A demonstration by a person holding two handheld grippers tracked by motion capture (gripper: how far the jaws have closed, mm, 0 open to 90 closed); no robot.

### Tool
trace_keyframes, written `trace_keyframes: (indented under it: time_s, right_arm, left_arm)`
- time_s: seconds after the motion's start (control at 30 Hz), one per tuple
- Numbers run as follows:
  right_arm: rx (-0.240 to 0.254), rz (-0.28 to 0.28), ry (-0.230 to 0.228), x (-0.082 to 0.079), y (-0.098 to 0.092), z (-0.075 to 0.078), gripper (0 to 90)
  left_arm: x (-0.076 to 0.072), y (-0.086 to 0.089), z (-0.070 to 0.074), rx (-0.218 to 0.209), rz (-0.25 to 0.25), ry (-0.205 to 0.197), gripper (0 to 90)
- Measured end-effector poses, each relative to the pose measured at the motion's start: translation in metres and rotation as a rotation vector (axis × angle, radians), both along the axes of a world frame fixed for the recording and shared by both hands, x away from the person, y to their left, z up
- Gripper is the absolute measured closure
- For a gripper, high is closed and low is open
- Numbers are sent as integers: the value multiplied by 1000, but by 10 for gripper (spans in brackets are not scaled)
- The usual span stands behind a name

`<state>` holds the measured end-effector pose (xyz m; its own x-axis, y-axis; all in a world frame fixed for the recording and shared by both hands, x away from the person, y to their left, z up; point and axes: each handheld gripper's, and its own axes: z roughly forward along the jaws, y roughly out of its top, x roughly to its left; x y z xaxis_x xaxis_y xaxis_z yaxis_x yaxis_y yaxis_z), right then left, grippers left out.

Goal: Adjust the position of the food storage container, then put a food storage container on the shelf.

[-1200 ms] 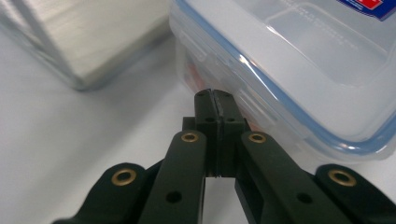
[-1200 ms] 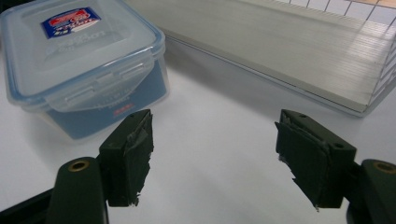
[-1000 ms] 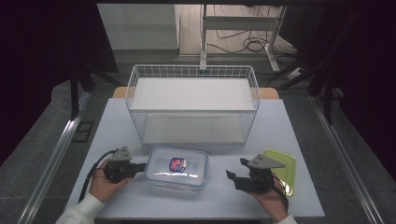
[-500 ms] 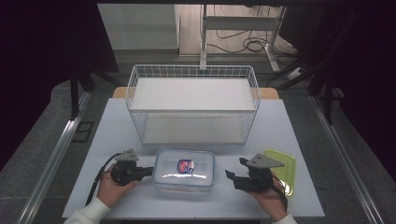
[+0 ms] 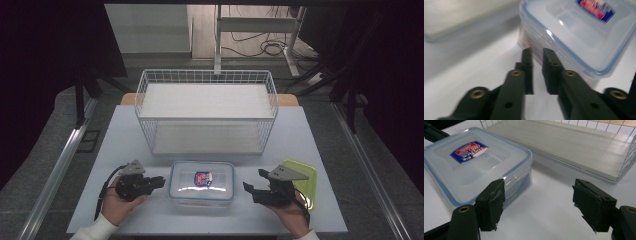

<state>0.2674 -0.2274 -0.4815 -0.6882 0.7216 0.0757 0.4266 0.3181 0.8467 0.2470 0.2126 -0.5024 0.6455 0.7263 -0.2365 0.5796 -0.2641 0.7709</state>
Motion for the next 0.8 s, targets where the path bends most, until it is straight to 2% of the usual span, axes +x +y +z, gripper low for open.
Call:
trace_keyframes:
  time_s: [0.03,0.07,0.1,0.13,0.17,0.2,0.23,0.27,0.33,0.47,0.57,0.67,0.73,0.8]
  right_arm:
    - [0,0,0,0,0,0,254]
    - [12,5,-4,2,1,0,239]
    - [12,6,-7,2,1,1,233]
    - [12,7,-6,2,2,0,232]
    - [11,2,-10,2,2,0,232]
    - [8,-3,-15,2,3,0,231]
    - [8,-3,-15,2,3,0,231]
    - [19,-1,3,2,2,-1,234]
    - [20,3,14,0,0,-1,236]
    - [79,-15,46,-3,-8,3,235]
    - [98,-24,51,-3,-12,6,234]
    - [128,-31,81,-4,-16,8,220]
    - [139,-26,101,-4,-15,8,213]
    - [135,-14,113,-5,-12,7,206]
  left_arm:
    - [0,0,0,0,0,0,669]
    - [-6,6,6,-29,46,-30,564]
    - [-6,6,6,-29,46,-30,473]
    - [-8,11,9,-62,64,-18,404]
    - [-8,11,9,-62,64,-18,343]
    - [-8,15,8,-127,61,24,309]
    - [-8,15,8,-127,61,24,285]
    - [-8,17,9,-159,54,48,261]
    - [-10,17,10,-165,51,46,251]
    - [-9,13,9,-171,35,64,233]
    - [-10,10,8,-163,30,67,223]
    - [-10,9,9,-180,27,74,208]
    - [-6,7,8,-215,25,99,199]
    - [-4,5,5,-223,15,114,194]
